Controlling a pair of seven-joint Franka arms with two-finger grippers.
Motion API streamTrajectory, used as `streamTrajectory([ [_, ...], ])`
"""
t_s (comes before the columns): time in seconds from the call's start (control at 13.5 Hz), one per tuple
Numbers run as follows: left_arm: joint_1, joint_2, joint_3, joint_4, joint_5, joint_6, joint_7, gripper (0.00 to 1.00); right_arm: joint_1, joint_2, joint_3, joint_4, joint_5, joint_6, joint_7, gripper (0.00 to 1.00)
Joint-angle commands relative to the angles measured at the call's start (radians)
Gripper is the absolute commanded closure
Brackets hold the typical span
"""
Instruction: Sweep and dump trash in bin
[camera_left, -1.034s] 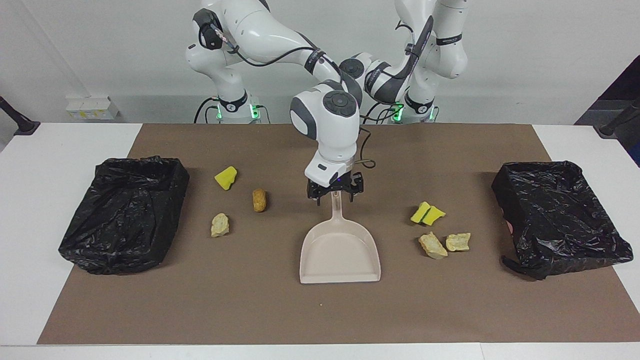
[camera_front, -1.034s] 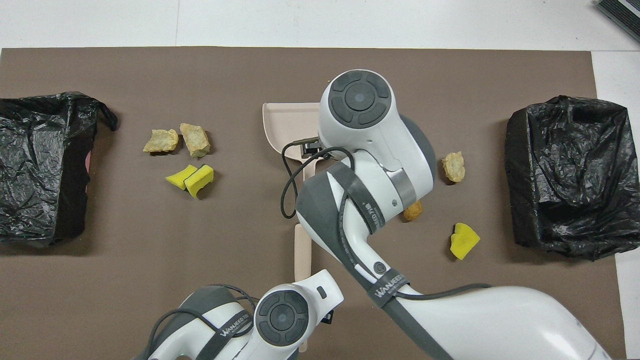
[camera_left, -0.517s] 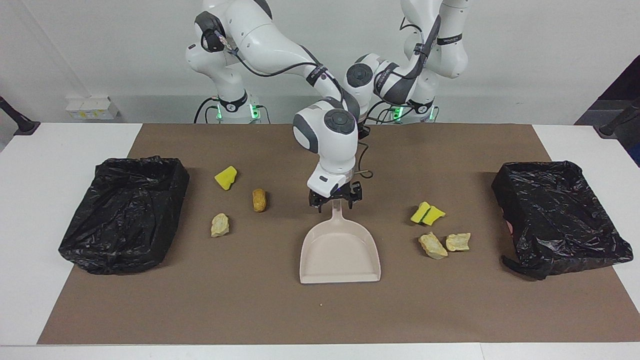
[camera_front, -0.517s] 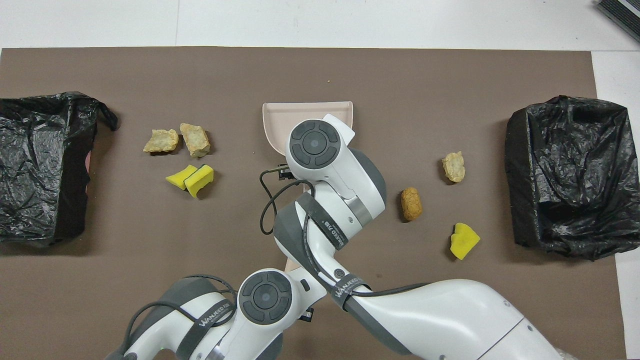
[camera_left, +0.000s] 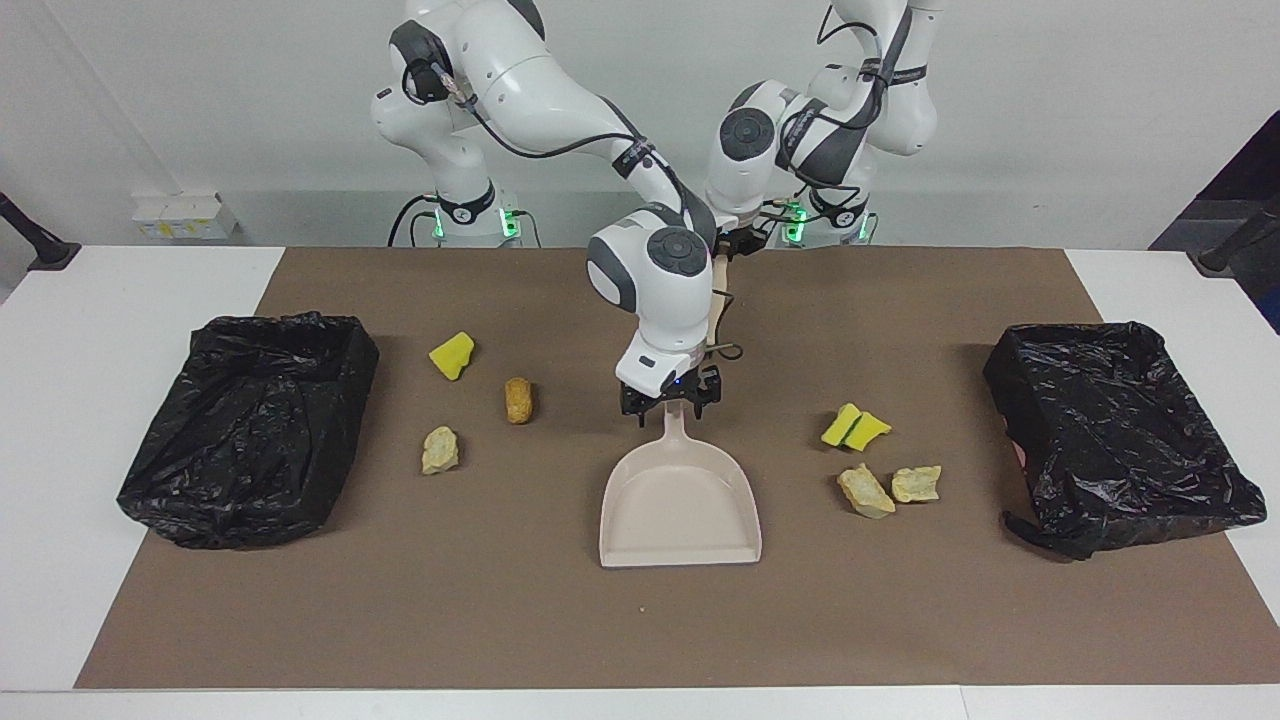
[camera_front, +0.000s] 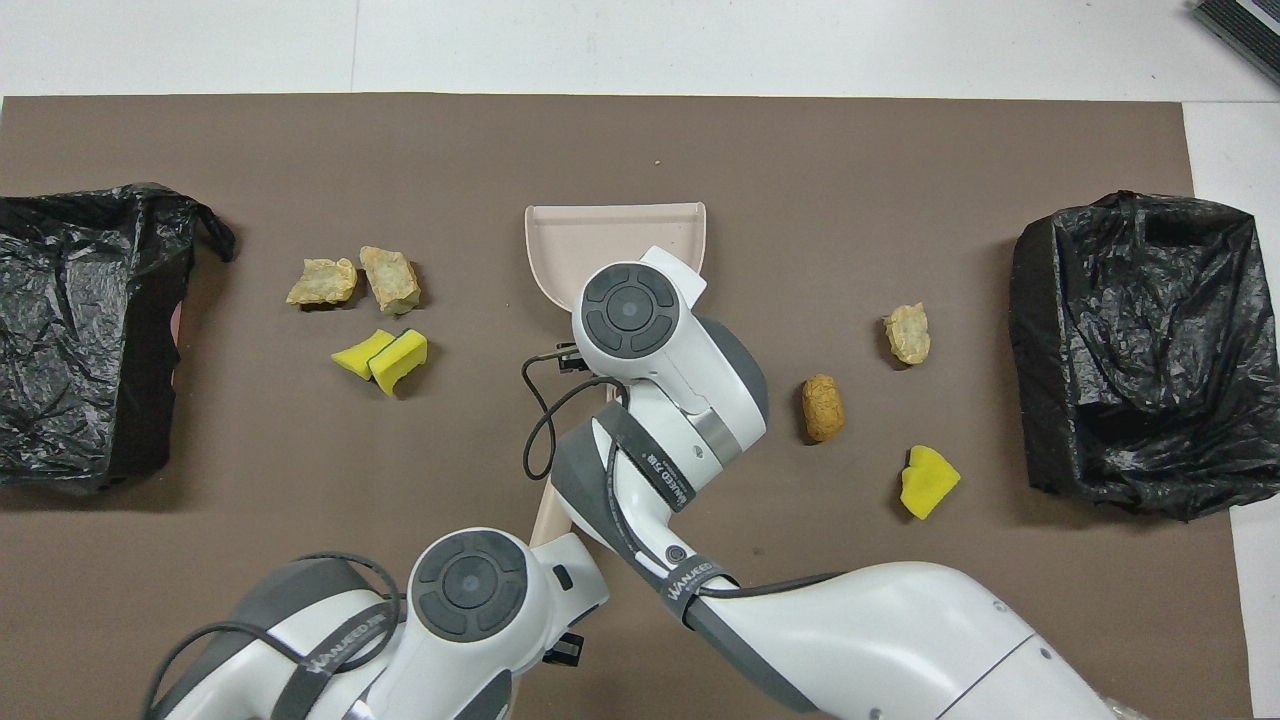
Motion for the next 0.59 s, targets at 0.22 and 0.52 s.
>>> streamTrajectory([
  [0.22,0.233,-0.157,-0.003,-0.028,0.076,-0.142,0.115,1.0,-0.003,-0.035,0.001,-0.033,-0.032,0.03,0.003,1.0],
  [0.52,0.399,-0.118,0.0,0.041,0.249,-0.124,0.178,1.0,-0.012,-0.055,0.002,-0.035,-0.04,0.03,-0.09,1.0],
])
